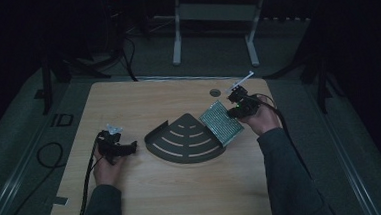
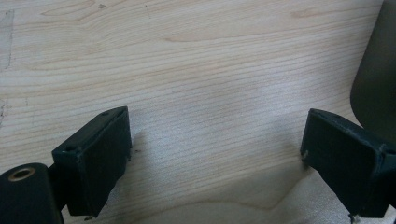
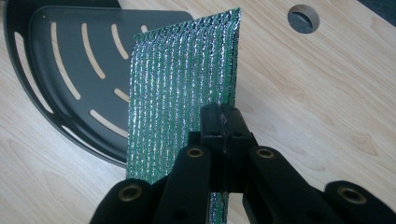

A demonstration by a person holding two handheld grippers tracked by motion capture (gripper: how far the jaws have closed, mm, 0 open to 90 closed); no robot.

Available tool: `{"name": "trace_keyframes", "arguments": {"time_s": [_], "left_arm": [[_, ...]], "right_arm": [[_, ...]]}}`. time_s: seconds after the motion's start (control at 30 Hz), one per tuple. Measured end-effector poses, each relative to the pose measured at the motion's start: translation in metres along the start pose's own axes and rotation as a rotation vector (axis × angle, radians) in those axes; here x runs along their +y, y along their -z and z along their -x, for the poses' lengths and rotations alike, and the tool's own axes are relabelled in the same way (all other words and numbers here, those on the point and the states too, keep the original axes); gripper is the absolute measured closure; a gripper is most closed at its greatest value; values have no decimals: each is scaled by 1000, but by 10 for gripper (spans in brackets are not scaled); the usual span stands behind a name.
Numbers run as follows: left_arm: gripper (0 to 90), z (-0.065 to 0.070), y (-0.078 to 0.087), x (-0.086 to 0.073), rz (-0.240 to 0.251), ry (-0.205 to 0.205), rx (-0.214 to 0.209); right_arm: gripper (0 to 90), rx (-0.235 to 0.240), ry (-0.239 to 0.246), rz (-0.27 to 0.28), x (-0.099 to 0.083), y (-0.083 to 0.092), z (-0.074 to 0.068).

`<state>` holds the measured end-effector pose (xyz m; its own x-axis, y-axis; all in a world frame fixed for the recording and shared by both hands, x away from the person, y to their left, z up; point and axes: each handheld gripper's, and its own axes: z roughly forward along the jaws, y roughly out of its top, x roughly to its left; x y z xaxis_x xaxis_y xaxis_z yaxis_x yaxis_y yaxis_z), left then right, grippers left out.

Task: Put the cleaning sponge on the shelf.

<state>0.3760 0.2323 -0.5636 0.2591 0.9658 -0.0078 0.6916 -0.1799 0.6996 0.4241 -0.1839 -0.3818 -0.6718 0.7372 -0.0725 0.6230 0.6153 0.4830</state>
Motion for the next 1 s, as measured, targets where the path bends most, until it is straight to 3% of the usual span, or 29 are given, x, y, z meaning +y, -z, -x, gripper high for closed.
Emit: {"name": "trace_keyframes", "arguments": {"time_s": [0.73, 1.0], "left_arm": [[93, 0, 0, 0, 2, 1, 0], [93, 0, 0, 0, 2, 1, 0]], "right_arm": [[900, 14, 5, -11, 8, -18, -8], [900, 27, 8, -17, 12, -32, -14]]}}
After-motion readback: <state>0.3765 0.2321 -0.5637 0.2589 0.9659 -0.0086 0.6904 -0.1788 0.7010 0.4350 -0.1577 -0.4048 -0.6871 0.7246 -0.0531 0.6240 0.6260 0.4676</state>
